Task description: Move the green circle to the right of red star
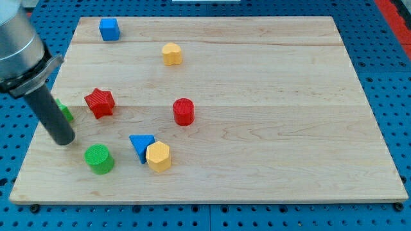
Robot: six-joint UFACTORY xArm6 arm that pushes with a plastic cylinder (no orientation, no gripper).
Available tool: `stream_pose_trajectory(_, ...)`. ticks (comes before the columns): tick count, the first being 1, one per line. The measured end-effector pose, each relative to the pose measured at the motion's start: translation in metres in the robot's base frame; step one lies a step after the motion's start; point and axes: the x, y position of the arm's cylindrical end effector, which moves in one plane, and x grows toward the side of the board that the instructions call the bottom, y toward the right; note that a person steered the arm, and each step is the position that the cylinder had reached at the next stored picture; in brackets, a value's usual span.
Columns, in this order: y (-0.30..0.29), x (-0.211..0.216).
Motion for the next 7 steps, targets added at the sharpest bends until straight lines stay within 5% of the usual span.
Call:
stream_pose_trajectory(2, -0.006, 0.067)
stream_pose_trajectory(5, 0.061, 0.030)
stream_pose_trajectory(7, 0.099, 0.053)
